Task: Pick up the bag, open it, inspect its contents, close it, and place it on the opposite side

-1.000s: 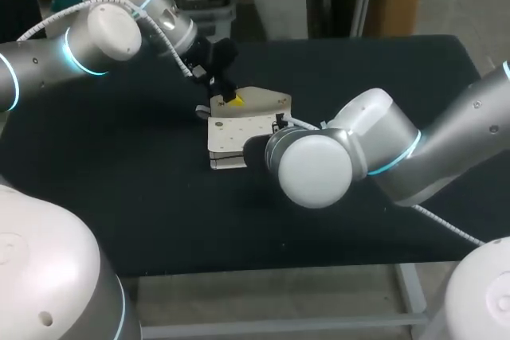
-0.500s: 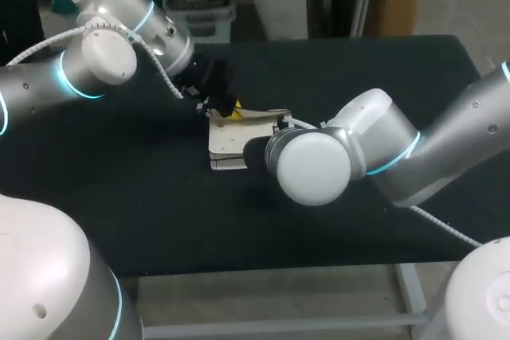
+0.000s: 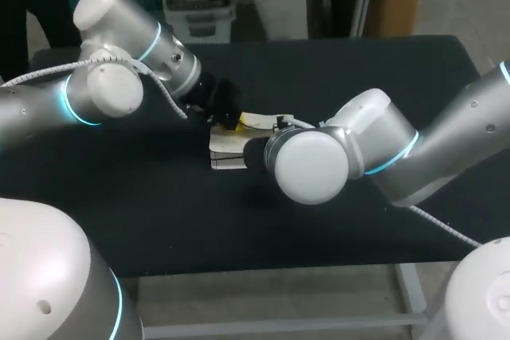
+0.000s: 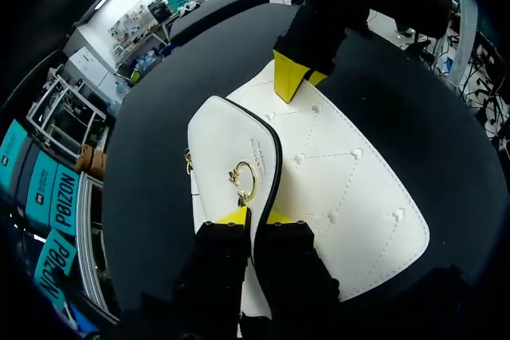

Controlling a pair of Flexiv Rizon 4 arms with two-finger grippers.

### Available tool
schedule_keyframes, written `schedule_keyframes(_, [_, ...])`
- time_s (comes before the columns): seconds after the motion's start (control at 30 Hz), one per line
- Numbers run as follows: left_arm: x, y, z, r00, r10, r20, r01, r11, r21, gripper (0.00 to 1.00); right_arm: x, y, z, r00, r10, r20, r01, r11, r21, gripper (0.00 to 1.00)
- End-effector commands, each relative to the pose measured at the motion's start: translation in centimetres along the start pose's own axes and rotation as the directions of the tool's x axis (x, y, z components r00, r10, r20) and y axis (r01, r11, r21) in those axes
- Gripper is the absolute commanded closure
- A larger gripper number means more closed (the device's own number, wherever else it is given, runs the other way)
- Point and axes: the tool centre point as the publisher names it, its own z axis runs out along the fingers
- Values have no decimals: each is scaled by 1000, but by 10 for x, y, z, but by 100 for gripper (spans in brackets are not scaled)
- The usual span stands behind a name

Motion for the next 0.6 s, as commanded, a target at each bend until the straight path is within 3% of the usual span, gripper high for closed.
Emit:
schedule_keyframes(0.03, [13, -6, 19, 1000, 17, 22, -16, 999, -42, 100, 0, 4, 4, 1000, 0, 2, 0, 1000, 5, 100])
schedule_keyframes(0.37, [32, -6, 16, 990, 123, 73, -122, 992, -15, 100, 0, 4, 4, 1000, 0, 2, 0, 1000, 5, 100])
schedule_keyframes(0.6, [46, -16, 8, 942, 182, 283, -178, 983, -42, 100, 0, 4, 4, 1000, 0, 2, 0, 1000, 5, 100])
